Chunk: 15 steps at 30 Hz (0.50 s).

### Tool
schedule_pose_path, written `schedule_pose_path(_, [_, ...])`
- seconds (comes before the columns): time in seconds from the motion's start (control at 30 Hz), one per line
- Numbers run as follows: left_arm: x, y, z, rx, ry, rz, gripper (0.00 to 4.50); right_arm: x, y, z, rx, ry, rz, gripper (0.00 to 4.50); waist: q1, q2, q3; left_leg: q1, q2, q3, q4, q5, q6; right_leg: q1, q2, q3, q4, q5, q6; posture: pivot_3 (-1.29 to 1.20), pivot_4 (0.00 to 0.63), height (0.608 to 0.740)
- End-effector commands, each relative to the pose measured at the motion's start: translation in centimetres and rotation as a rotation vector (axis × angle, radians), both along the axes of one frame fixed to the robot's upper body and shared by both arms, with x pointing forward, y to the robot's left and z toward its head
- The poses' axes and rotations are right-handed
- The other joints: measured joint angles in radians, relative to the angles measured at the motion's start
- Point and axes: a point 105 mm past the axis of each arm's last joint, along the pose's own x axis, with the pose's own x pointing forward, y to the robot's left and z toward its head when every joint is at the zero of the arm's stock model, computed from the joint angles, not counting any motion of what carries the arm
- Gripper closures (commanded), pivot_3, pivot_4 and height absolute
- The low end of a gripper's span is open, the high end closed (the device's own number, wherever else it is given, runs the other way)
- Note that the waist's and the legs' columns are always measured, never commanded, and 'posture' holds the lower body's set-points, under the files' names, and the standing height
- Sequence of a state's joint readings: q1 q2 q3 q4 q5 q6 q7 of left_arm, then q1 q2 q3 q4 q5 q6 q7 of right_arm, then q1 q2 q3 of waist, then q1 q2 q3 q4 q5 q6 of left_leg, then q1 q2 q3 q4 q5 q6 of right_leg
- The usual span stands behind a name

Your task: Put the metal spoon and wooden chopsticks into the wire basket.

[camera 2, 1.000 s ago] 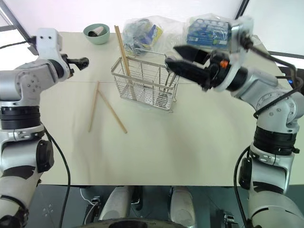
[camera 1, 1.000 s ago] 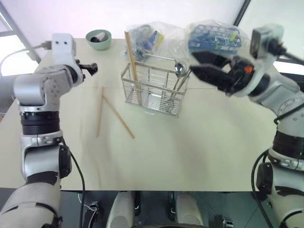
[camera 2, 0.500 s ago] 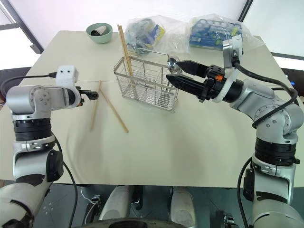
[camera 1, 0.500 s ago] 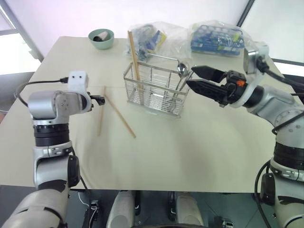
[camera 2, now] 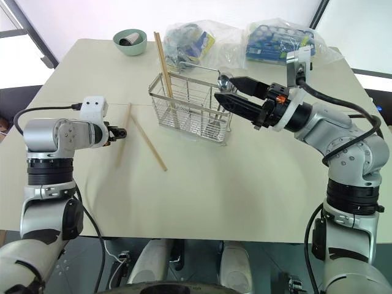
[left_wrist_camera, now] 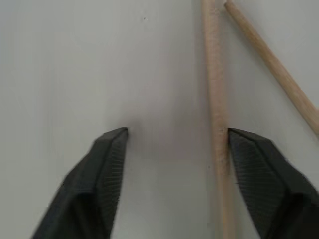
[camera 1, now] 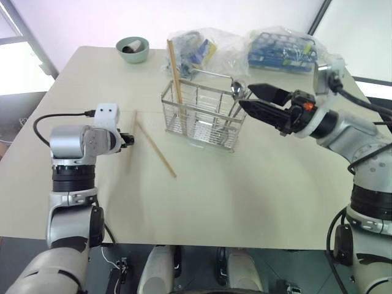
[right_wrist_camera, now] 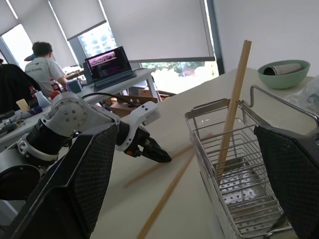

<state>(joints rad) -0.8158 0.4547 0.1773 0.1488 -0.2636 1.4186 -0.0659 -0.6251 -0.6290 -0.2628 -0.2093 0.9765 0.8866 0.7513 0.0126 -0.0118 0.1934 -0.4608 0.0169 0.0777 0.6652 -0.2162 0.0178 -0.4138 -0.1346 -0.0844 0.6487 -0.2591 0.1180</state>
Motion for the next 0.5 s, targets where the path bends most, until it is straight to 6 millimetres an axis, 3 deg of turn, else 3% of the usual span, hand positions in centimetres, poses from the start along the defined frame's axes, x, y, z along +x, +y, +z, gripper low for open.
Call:
schedule_pose_path(0.03, [0.6,-0.1,1.0,0.01,-0.039,-0.006,2.95,-0.7,-0.3,1.1,0.007,-0.056,0.005,0.0,-0.001,0.0,0.0,0.0,0.0,0.0,0.0,0.0,0.0,0.0,0.0,0.0,0.0,0.0,0.0,0.0,0.15,0.708])
schedule_pose_path(0.13, [0.8,0.1,1.0,0.012,-0.042,0.001,4.38,-0.6,-0.3,1.1,0.002,-0.057,0.003,0.0,-0.001,0.0,0.0,0.0,0.0,0.0,0.0,0.0,0.0,0.0,0.0,0.0,0.0,0.0,0.0,0.0,0.15,0.708])
schedule_pose_path(0.3, [1.2,1.3,1.6,0.04,-0.094,0.055,4.45,-0.8,-0.5,1.2,-0.005,-0.061,-0.001,0.0,-0.001,0.0,0.0,0.0,0.0,0.0,0.0,0.0,0.0,0.0,0.0,0.0,0.0,0.0,0.0,0.0,0.15,0.708])
schedule_pose_path(0.5, [2.8,4.1,5.5,0.096,-0.345,0.179,4.45,-1.0,-0.8,1.2,-0.013,-0.058,-0.011,0.0,0.0,0.0,0.0,0.0,0.0,0.0,0.0,-0.003,0.004,0.0,0.0,0.0,0.0,0.0,0.0,0.0,0.15,0.708])
